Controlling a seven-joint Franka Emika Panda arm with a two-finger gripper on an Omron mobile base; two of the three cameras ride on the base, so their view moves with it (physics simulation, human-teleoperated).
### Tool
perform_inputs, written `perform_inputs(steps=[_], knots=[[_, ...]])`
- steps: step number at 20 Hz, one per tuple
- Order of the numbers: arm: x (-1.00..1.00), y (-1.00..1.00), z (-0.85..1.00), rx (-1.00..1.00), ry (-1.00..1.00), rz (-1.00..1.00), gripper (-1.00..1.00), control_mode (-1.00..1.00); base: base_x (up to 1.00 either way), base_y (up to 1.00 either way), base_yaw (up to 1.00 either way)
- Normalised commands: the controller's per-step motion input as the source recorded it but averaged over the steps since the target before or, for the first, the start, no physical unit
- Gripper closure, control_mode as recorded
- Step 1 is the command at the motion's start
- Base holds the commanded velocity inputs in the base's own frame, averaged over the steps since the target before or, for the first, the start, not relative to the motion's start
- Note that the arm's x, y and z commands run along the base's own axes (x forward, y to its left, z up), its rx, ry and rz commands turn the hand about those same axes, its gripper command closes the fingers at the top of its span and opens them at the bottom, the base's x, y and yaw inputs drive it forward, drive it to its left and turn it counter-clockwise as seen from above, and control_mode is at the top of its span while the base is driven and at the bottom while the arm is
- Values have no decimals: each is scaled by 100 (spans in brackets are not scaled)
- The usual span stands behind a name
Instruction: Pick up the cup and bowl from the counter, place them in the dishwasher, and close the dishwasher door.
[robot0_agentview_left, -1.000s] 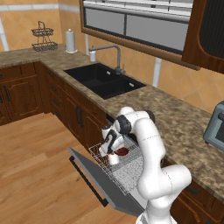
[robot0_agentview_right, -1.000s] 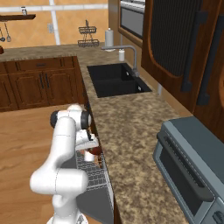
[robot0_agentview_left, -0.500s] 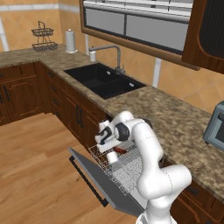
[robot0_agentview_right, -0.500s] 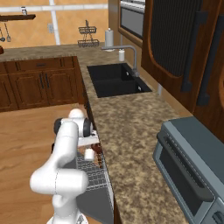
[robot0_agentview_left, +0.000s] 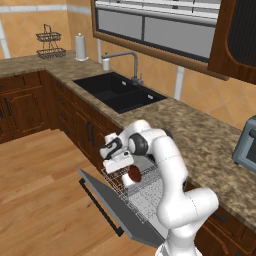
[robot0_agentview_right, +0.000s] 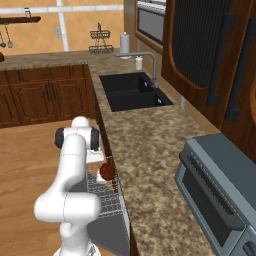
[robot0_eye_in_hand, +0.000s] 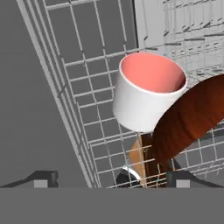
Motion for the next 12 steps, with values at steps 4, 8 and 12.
perform_inputs(steps=[4,8,12], knots=[[-61,-9,42,2,2,-22,-100,-100,0,0,0],[-100,-1,40,10,-3,-20,-100,-100,0,0,0],[-100,0,57,12,-21,-20,-100,-100,0,0,0]])
